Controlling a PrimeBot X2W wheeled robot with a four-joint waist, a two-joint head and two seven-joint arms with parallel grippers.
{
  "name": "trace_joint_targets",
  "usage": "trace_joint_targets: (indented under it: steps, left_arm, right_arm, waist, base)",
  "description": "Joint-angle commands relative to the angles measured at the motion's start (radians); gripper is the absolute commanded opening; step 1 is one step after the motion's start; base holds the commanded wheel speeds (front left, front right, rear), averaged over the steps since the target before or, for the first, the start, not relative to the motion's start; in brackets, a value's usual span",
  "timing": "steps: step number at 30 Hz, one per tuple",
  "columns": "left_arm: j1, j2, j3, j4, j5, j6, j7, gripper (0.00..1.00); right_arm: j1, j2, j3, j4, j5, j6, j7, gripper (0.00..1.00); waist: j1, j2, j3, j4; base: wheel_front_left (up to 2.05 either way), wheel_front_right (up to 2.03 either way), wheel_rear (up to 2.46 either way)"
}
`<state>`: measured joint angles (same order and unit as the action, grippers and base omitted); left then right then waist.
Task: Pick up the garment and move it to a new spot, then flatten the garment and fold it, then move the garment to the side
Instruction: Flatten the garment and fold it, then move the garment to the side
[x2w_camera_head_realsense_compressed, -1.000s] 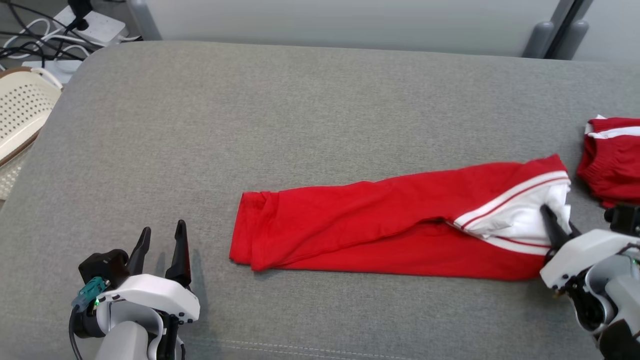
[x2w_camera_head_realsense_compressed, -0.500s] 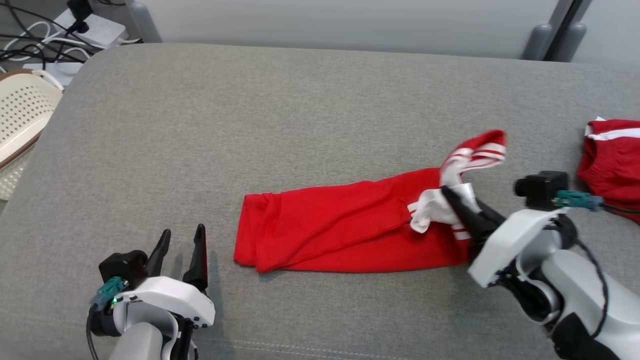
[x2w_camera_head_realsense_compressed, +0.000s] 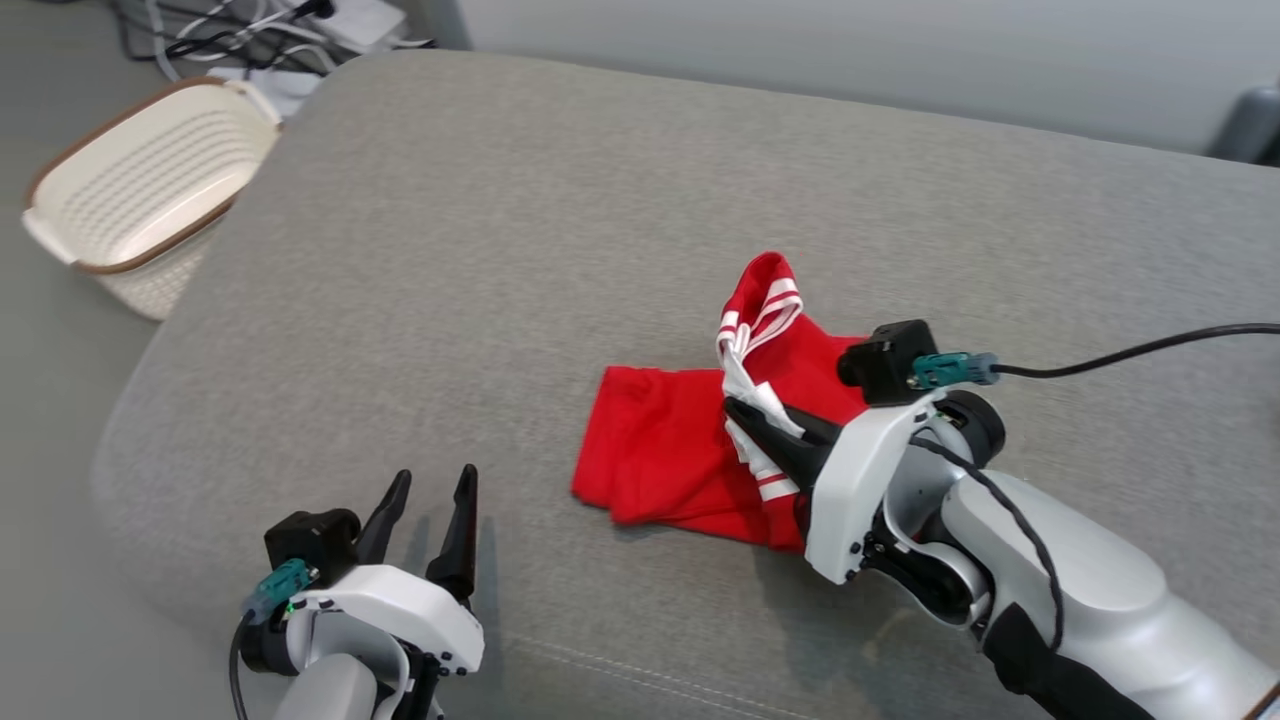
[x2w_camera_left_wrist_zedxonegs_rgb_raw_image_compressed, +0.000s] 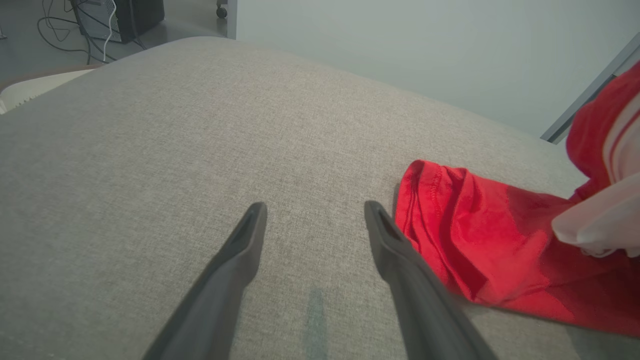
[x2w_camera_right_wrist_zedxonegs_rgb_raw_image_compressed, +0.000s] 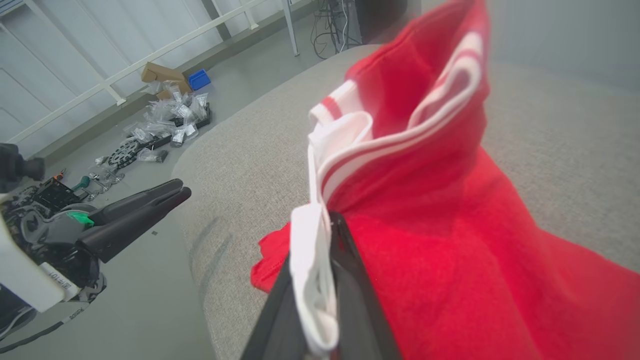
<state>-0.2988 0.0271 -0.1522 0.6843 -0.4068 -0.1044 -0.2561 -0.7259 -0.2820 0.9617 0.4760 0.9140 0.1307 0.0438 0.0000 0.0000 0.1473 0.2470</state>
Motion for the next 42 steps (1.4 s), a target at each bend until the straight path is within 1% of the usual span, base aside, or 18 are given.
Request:
trace_joint_targets:
  steps: [1, 3, 8, 9, 10, 11, 14, 17, 19, 20, 24, 27, 30, 36, 42]
  left_arm:
    - [-0.003, 0.023, 0.008, -0.028, -0.016, 0.012, -0.006, 1.0]
    - [-0.001, 0.023, -0.023, -0.036, -0.037, 0.02, -0.006, 1.0]
    - [-0.001, 0.023, -0.06, -0.051, -0.065, 0.031, -0.006, 1.0]
    - [-0.002, 0.023, -0.064, -0.053, -0.067, 0.033, -0.006, 1.0]
    - [-0.002, 0.023, -0.066, -0.055, -0.069, 0.035, -0.006, 1.0]
    - [-0.002, 0.023, -0.068, -0.056, -0.071, 0.035, -0.006, 1.0]
    - [-0.001, 0.023, -0.071, -0.058, -0.075, 0.04, -0.006, 1.0]
    - [-0.001, 0.023, -0.065, -0.06, -0.074, 0.046, -0.006, 1.0]
    - [-0.001, 0.023, -0.059, -0.063, -0.072, 0.047, -0.006, 1.0]
    - [-0.001, 0.023, -0.059, -0.063, -0.072, 0.047, -0.006, 1.0]
    - [-0.002, 0.023, -0.048, -0.067, -0.062, 0.049, -0.006, 1.0]
    - [-0.002, 0.023, -0.037, -0.073, -0.052, 0.05, -0.006, 1.0]
    - [-0.004, 0.023, -0.03, -0.077, -0.041, 0.052, -0.006, 1.0]
    - [-0.012, 0.023, -0.028, -0.075, -0.024, 0.047, -0.006, 1.0]
    - [-0.014, 0.023, -0.031, -0.075, -0.02, 0.041, -0.006, 1.0]
  right_arm:
    - [-0.023, 0.028, 0.013, 0.004, -0.003, 0.0, 0.004, 0.0]
    - [-0.043, 0.046, 0.021, 0.057, 0.003, 0.0, -0.007, 0.0]
    - [-0.07, 0.069, 0.033, 0.149, 0.01, 0.0, -0.035, 0.0]
    - [-0.076, 0.075, 0.033, 0.171, 0.013, 0.0, -0.042, 0.25]
    - [-0.082, 0.081, 0.029, 0.195, 0.018, 0.0, -0.051, 0.57]
    - [-0.088, 0.09, 0.023, 0.215, 0.024, 0.0, -0.065, 1.0]
    - [-0.103, 0.113, 0.007, 0.26, 0.052, 0.0, -0.102, 1.0]
    - [-0.118, 0.113, -0.011, 0.254, 0.082, 0.0, -0.163, 1.0]
    - [-0.122, 0.092, -0.041, 0.247, 0.103, 0.0, -0.225, 1.0]
    - [-0.122, 0.092, -0.041, 0.247, 0.103, 0.0, -0.225, 1.0]
    - [-0.094, 0.021, -0.123, 0.247, 0.142, 0.0, -0.286, 1.0]
    - [-0.042, -0.027, -0.169, 0.252, 0.162, 0.0, -0.298, 1.0]
    - [0.018, -0.05, -0.186, 0.253, 0.173, 0.0, -0.302, 1.0]
    - [0.117, -0.047, -0.166, 0.241, 0.196, 0.0, -0.304, 1.0]
    - [0.155, -0.029, -0.119, 0.24, 0.223, 0.0, -0.271, 1.0]
  waist:
    - [0.0, 0.0, 0.007, 0.056]
    - [0.0, 0.0, 0.012, 0.098]
    - [0.0, 0.0, 0.026, 0.15]
    - [0.0, 0.0, 0.029, 0.156]
    - [0.0, 0.0, 0.032, 0.16]
    - [0.0, 0.0, 0.033, 0.163]
    - [0.0, 0.0, 0.038, 0.164]
    - [0.0, 0.0, 0.039, 0.148]
    - [0.0, 0.0, 0.035, 0.133]
    - [0.0, 0.0, 0.035, 0.133]
    - [0.0, 0.0, 0.027, 0.094]
    - [0.0, 0.0, 0.022, 0.062]
    - [0.0, 0.0, 0.019, 0.035]
    - [0.0, 0.0, 0.017, 0.011]
    - [0.0, 0.0, 0.016, 0.018]
  base:
    - [0.0, 0.0, 0.0]
    - [0.0, 0.0, 0.0]
    - [0.0, 0.0, 0.0]
    - [0.0, 0.0, 0.0]
    - [0.0, 0.0, 0.0]
    - [0.0, 0.0, 0.0]
    - [0.0, 0.0, 0.0]
    - [0.0, 0.0, 0.0]
    - [0.0, 0.0, 0.0]
    - [0.0, 0.0, 0.0]
    - [0.0, 0.0, 0.0]
    - [0.0, 0.0, 0.0]
    - [0.0, 0.0, 0.0]
    - [0.0, 0.0, 0.0]
    - [0.0, 0.0, 0.0]
